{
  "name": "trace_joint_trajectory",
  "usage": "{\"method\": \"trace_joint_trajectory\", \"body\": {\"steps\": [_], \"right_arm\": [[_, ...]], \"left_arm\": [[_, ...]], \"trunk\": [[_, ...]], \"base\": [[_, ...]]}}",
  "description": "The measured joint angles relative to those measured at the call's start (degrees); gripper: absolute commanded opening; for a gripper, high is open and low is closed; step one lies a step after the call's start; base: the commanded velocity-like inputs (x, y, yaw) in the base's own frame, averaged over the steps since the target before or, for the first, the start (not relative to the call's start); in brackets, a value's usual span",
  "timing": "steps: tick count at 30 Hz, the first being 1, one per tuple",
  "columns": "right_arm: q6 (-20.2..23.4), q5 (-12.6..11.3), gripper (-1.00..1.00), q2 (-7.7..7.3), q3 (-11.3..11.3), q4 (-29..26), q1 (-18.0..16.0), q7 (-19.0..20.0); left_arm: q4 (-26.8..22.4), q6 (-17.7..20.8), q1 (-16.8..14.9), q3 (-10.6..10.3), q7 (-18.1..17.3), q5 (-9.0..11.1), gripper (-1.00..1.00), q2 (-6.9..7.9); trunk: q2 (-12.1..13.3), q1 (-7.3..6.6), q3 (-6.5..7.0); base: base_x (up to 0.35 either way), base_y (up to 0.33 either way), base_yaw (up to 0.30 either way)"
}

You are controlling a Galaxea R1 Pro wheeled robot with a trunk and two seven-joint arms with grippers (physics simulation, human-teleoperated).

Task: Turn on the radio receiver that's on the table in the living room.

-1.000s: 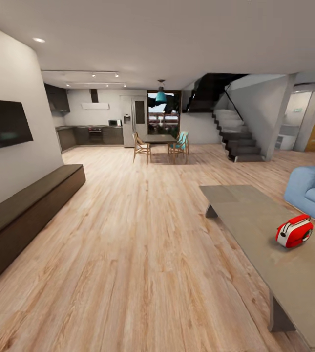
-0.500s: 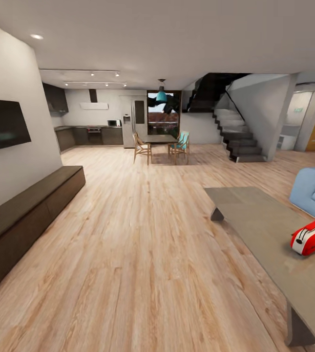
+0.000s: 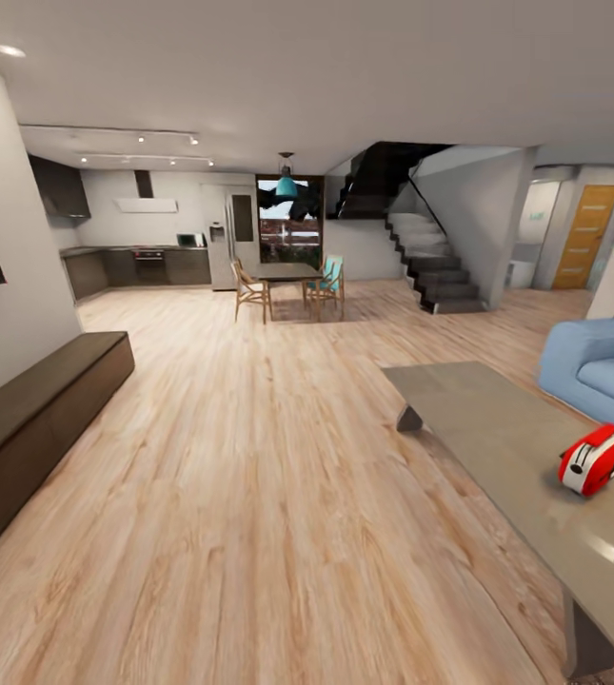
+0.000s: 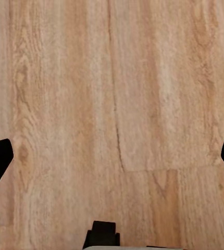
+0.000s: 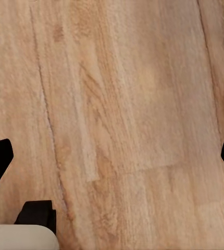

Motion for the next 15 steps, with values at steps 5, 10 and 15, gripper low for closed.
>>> {"method": "trace_joint_trajectory", "body": {"steps": [5,10,15], "right_arm": [[0.00,0.00,1.00,0.00,0.00,0.00,-0.02,0.00],[0.00,0.00,1.00,0.00,0.00,0.00,-0.02,0.00],[0.00,0.00,1.00,0.00,0.00,0.02,-0.02,0.00]], "left_arm": [[0.00,-0.02,0.00,0.00,0.03,0.00,1.00,0.02],[0.00,-0.03,0.00,0.00,0.02,0.00,1.00,0.06],[0.00,-0.03,0.00,0.00,-0.01,0.00,1.00,0.19]], "trunk": [[0.00,0.00,0.00],[0.00,0.00,0.00],[0.00,0.00,0.00]], "base": [[0.259,0.217,-0.277],[0.263,0.205,-0.277],[0.280,0.172,-0.277]]}}
